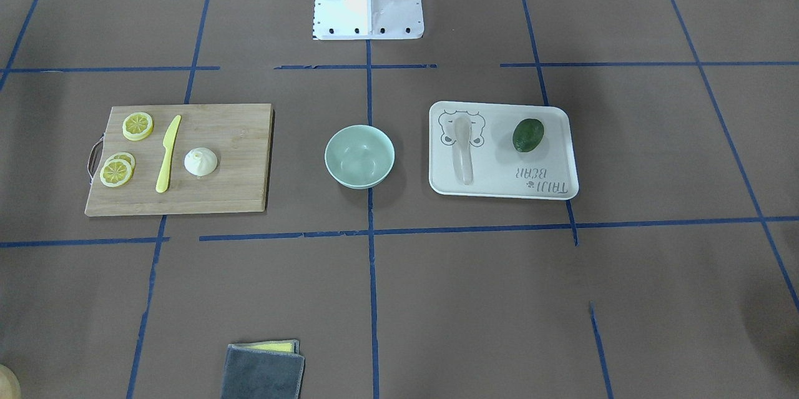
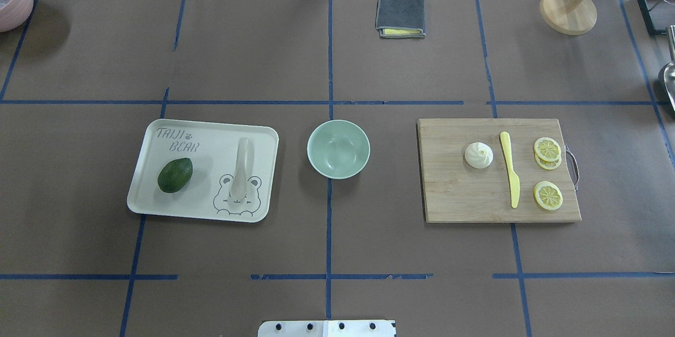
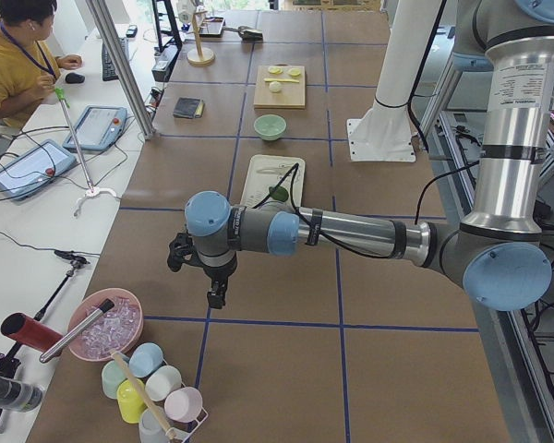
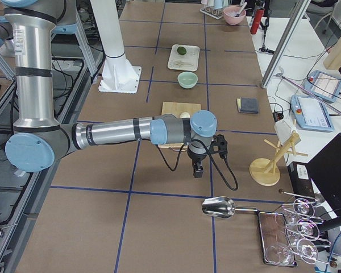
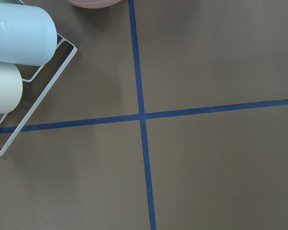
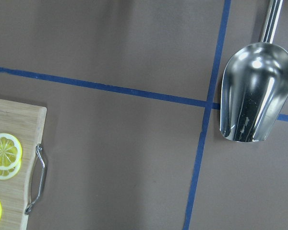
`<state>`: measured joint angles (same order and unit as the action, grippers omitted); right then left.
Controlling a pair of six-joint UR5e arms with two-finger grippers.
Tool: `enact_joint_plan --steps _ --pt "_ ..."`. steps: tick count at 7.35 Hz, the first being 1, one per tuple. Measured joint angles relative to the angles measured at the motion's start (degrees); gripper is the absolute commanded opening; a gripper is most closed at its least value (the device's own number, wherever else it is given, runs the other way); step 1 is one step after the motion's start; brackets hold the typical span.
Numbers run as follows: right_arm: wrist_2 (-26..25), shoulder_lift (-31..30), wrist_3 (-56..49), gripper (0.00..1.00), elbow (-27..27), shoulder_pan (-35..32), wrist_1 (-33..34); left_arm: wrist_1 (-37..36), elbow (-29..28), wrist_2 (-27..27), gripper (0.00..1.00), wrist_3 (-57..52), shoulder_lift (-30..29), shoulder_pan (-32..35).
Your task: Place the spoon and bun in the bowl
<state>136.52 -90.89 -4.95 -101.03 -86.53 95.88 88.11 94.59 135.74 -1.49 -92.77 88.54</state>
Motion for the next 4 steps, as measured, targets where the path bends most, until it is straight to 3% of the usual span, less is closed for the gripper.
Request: enact_joint_plan --steps 4 --pt "-0.44 -1.11 -3.65 1.0 -0.25 -0.13 0.53 1.29 0.02 -0.15 1.0 -3.08 0.37 -0.46"
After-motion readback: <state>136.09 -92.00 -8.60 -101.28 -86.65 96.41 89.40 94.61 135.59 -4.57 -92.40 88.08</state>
